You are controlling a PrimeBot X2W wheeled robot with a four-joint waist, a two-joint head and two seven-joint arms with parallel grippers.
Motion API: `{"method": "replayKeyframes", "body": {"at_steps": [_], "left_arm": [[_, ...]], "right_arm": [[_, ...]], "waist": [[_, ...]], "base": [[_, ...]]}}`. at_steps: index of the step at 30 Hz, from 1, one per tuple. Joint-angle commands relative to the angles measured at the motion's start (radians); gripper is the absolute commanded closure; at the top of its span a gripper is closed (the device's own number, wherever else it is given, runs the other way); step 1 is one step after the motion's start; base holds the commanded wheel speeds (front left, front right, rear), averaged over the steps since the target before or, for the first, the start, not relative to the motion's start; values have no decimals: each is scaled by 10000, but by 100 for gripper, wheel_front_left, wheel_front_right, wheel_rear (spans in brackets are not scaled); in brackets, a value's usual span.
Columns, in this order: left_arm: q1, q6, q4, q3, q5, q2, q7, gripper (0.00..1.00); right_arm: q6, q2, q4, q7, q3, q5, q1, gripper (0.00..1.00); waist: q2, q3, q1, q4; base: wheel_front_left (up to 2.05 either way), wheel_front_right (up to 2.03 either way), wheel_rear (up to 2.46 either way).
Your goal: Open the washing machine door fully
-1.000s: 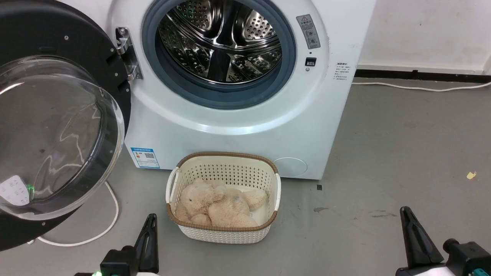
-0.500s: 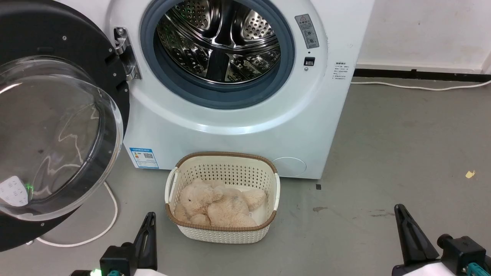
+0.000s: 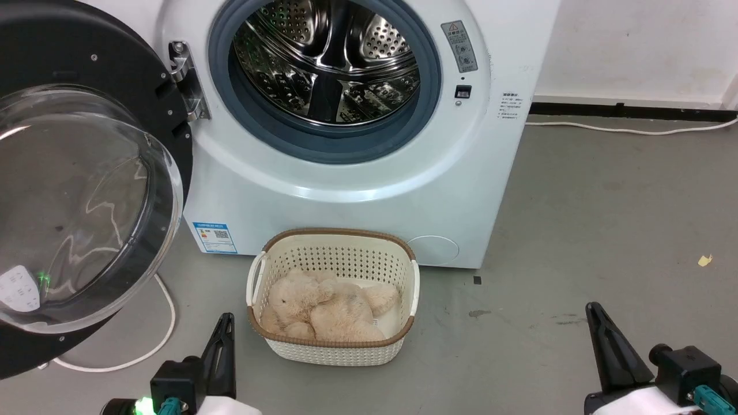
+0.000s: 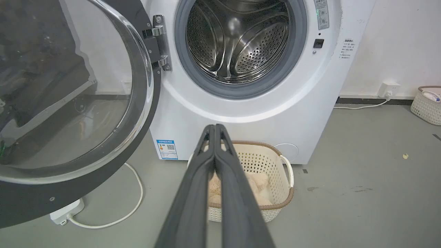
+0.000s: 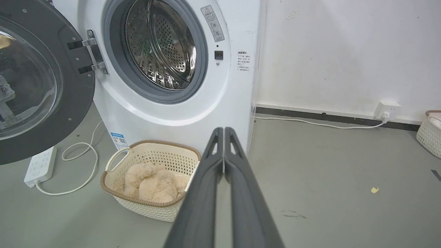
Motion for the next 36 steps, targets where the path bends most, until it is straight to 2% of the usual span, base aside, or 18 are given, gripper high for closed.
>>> {"method": "replayKeyframes", "body": {"at_steps": [1, 36], "left_arm": [[-165, -43, -54, 40, 84, -51, 70, 100], [-513, -246, -204, 293, 396, -136, 805, 100]], "right_arm": [[3, 4, -51, 45, 29, -74, -142, 100], [5, 7, -103, 783, 278, -432, -498, 100]], "waist": [[0, 1, 0, -3], [0, 27, 0, -104]], "base": [[0, 0, 0], [0, 0, 0]]}}
